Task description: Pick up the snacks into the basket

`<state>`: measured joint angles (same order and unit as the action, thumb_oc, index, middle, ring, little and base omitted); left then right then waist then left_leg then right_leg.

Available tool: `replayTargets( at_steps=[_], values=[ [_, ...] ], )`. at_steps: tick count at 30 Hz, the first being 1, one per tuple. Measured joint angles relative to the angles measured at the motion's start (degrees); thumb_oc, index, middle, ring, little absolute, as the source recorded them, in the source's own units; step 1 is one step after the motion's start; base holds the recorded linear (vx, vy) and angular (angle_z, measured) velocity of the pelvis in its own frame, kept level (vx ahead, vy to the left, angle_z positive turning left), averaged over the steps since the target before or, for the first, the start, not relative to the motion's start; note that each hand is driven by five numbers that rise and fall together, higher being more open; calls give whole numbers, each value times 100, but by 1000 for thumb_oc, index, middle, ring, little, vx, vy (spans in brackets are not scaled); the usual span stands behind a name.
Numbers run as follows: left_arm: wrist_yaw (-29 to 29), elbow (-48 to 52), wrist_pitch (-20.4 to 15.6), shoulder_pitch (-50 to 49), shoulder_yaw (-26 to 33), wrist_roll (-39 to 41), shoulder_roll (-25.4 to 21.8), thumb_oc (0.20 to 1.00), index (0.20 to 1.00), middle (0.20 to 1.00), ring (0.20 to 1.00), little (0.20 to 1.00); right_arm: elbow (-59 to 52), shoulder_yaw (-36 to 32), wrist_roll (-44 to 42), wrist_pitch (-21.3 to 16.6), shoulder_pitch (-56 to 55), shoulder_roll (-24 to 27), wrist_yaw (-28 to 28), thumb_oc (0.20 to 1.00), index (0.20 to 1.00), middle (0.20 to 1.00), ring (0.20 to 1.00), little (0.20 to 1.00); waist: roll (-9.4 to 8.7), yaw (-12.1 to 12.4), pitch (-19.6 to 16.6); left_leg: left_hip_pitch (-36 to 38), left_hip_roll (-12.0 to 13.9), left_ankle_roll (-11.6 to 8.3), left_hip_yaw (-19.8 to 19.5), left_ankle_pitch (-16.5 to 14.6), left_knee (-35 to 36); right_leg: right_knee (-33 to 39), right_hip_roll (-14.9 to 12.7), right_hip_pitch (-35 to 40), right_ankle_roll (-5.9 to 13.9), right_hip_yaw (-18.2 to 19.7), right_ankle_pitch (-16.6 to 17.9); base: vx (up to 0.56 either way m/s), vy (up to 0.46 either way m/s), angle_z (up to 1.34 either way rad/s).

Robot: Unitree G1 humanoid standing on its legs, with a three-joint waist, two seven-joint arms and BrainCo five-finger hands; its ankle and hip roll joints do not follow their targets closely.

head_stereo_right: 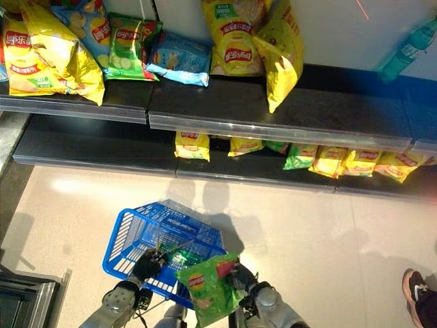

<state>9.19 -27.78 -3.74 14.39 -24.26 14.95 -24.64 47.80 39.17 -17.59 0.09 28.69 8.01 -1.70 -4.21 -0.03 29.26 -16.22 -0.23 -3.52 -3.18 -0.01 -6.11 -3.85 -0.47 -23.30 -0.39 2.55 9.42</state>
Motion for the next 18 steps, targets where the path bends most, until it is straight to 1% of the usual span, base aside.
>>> replayTargets(
  at_steps=[3, 4, 7, 9, 12, 15, 18],
  values=[
    [-8, 57, 0, 121, -173, 58, 0, 200, 200, 200, 200, 200, 114, 22, 8, -10, 216, -268, 17, 200, 200, 200, 200, 200, 15, 102, 8, -6, 3, -9, -10, 1, -30, -16, 2, 1, 0, -10, 0, -8, -4, 2],
    [-7, 108, 0, 182, -217, 70, -4, 200, 200, 200, 200, 200, 388, 28, 6, -3, 350, -391, 57, 200, 200, 200, 200, 200, 28, 106, 16, -30, 3, -16, -35, 4, -55, -20, -6, 2, 15, -45, -12, -10, -8, 11],
    [-5, 150, 0, 281, -341, 178, -13, 200, 200, 200, 200, 200, 780, 7, -31, 9, 521, -514, 135, 200, 200, 200, 200, 200, 80, 140, 46, -65, -8, -20, -84, 29, -75, -41, -40, -1, 20, -122, -17, -15, -9, 15],
    [-10, 159, 5, 416, -579, 217, -19, 200, 200, 200, 200, 200, 1376, -64, -228, 9, 694, -642, 233, 200, 200, 200, 200, 200, 123, 210, 67, -91, -34, -25, -153, 46, -82, -50, -58, -16, 19, -146, -18, -9, 0, 8],
    [-29, 349, 12, 446, -725, 231, -45, 200, 200, 200, 200, 200, 1675, -129, -282, 38, 800, -694, 329, 200, 200, 200, 200, 200, 142, 288, 78, -276, -52, -31, -182, 56, -143, -97, -77, -174, 13, -157, -14, -11, 8, 8],
    [-89, 483, 21, 501, -958, 285, -66, 200, 200, 200, 200, 200, 1921, -238, -280, 88, 894, -708, 379, 200, 200, 200, 200, 200, 241, 401, 115, -362, -92, -24, -226, 86, -204, -159, -111, -256, 4, -166, -8, -4, 11, 3],
    [-142, 659, 28, 520, -1070, 289, -136, 200, 200, 200, 200, 200, 1990, -349, -280, 139, 1060, -709, 452, 200, 200, 200, 200, 200, 312, 413, 144, -460, -137, -12, -283, 97, -251, -213, -157, -331, 4, -223, -8, 1, 27, 12]
  ],
)
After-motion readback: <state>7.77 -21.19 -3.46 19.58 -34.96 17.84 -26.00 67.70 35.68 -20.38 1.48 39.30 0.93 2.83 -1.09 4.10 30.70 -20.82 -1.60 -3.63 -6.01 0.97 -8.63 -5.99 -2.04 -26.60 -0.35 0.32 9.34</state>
